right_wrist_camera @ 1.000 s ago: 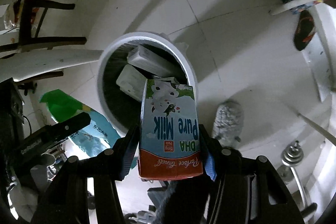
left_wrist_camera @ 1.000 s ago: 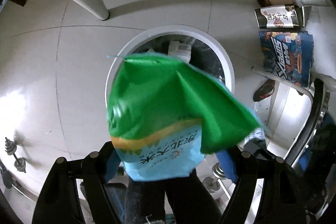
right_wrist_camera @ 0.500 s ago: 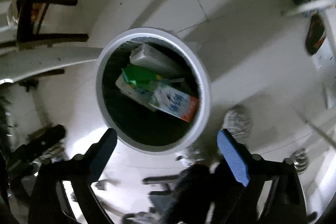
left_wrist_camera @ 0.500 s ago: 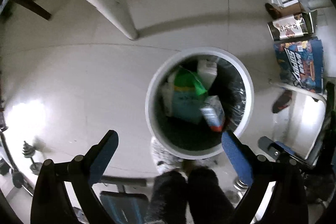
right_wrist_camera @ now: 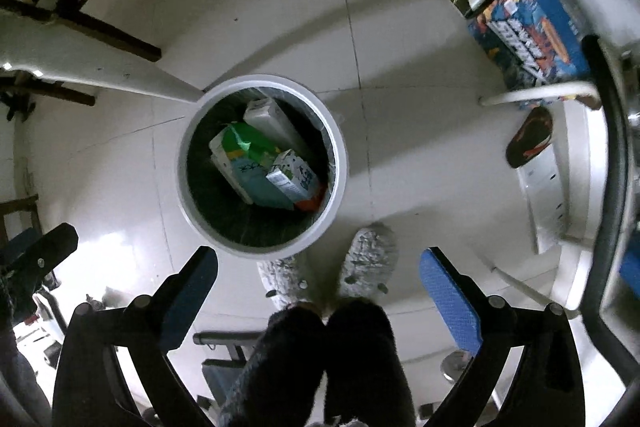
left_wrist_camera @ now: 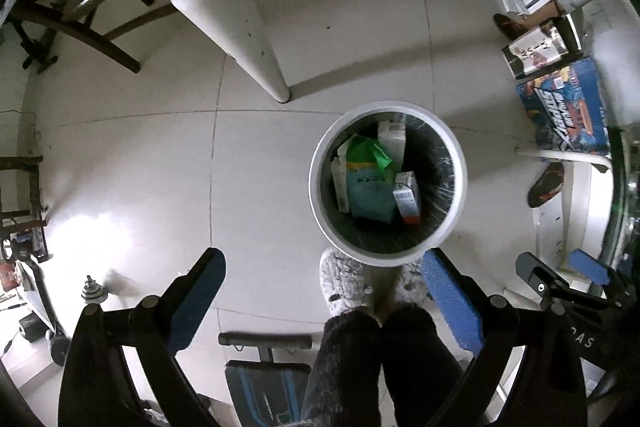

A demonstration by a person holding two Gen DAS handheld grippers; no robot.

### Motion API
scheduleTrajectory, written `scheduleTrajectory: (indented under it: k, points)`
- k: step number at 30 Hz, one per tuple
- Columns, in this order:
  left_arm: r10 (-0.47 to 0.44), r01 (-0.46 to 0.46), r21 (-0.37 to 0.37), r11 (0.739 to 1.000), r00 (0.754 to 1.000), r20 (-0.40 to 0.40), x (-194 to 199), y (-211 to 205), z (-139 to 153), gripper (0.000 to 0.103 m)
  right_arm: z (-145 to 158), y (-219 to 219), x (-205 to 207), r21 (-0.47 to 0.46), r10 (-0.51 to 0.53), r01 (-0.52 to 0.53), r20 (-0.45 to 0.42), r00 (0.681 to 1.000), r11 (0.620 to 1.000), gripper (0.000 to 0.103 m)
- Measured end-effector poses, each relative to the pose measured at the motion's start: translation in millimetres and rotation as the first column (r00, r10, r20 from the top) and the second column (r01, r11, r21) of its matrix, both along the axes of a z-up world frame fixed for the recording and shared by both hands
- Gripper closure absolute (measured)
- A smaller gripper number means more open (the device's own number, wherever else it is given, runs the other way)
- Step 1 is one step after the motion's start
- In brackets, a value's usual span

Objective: Collect trash
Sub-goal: 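Raise both tools from the bin back toward the table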

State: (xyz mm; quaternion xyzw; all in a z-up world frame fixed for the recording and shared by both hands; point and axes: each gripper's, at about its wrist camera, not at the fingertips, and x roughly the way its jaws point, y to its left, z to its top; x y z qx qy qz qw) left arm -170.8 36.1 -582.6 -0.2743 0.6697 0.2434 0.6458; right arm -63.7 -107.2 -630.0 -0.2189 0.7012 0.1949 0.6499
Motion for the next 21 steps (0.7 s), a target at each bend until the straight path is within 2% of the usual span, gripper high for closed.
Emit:
scheduleTrajectory:
  k: [6,14,21]
  points:
    - [-0.018,0.018,0.014,1.0,1.0,0.018,-6,-10,60,0.003,70,0,-12,0.016,0.031,-0.032,0.032,0.999,0.999,0.001]
    - [-0.035,0.033,0.037,0.999,0.998,0.054,-12,-15,157,0.003,184,6,-23,0.052,0.06,-0.062,0.049,0.997,0.997,0.001]
    - [-0.047,0.037,0.095,0.995,0.993,0.105,1,-4,241,0.003,284,14,-19,0.111,0.01,-0.017,0.059,0.998,0.994,0.001]
